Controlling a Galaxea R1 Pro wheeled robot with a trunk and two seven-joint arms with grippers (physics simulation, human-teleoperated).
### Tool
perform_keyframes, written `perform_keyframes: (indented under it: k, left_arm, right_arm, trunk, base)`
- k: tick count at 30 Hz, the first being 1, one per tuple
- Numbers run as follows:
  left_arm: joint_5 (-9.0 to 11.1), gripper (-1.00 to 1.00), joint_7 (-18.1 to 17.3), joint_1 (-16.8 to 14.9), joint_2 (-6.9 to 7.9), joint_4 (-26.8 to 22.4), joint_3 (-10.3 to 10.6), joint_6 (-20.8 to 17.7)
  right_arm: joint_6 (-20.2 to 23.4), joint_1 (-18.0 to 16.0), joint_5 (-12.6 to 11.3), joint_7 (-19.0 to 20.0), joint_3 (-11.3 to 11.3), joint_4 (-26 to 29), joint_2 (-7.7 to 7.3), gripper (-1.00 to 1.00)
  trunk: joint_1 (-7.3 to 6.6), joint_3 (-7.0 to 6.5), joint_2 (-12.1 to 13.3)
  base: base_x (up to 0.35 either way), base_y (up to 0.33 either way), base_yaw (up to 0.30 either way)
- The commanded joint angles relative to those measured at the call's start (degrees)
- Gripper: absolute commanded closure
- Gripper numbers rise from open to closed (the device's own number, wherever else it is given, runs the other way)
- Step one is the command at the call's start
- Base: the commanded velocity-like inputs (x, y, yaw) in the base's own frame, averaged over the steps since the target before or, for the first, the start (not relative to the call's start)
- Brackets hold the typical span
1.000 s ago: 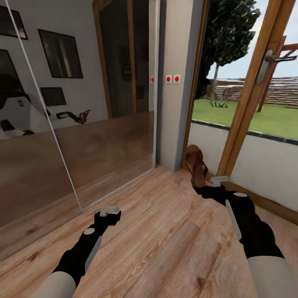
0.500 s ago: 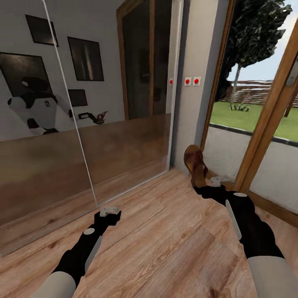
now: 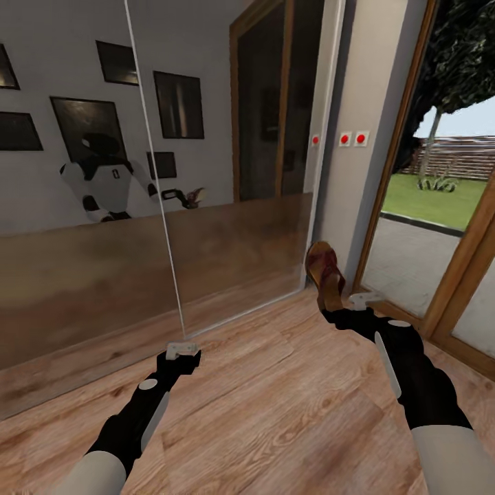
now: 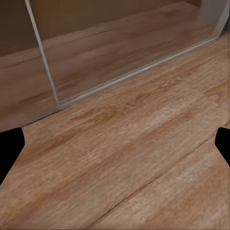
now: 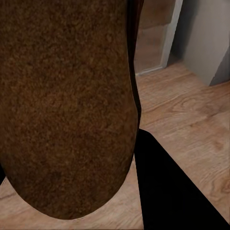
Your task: Pick up the two gym shoes and the two sandals from the corridor floor and place them onto the hallstand (shoe rack) in the corridor, making sure they are on the rack and not on the floor. Arrange them so the two gym shoes are next to each other and the two sandals are next to each other.
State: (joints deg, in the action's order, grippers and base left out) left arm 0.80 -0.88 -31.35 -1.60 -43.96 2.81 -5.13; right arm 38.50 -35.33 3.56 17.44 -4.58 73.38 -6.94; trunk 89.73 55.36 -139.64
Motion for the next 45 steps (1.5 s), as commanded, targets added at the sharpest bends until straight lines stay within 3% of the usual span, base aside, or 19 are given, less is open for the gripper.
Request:
perform_keyframes:
  k: [1, 25, 45]
  left_arm:
    - [0.1, -1.0, -0.1, 0.0, -0.02, -0.1, 0.0, -0.3]
    - [0.2, -1.0, -0.1, 0.0, -0.05, -0.1, 0.0, -0.3]
    - [0.2, -1.0, -0.1, 0.0, -0.06, -0.1, 0.0, -0.3]
  right_arm:
    - [0.3, -0.1, 0.1, 0.2, -0.1, 0.1, 0.0, 1.0]
    - [0.3, 0.0, 0.1, 0.2, -0.1, 0.1, 0.0, 1.0]
    - [0.3, 0.0, 0.1, 0.3, -0.1, 0.1, 0.0, 1.0]
  trunk:
    - [-0.01, 0.0, 0.0]
    - [-0.01, -1.27, 0.0]
    - [-0.01, -2.33, 0.0]
  base:
    - [0.0, 0.0, 0.254]
    - [-0.001, -0.019, 0.254]
    - [-0.091, 0.0, 0.254]
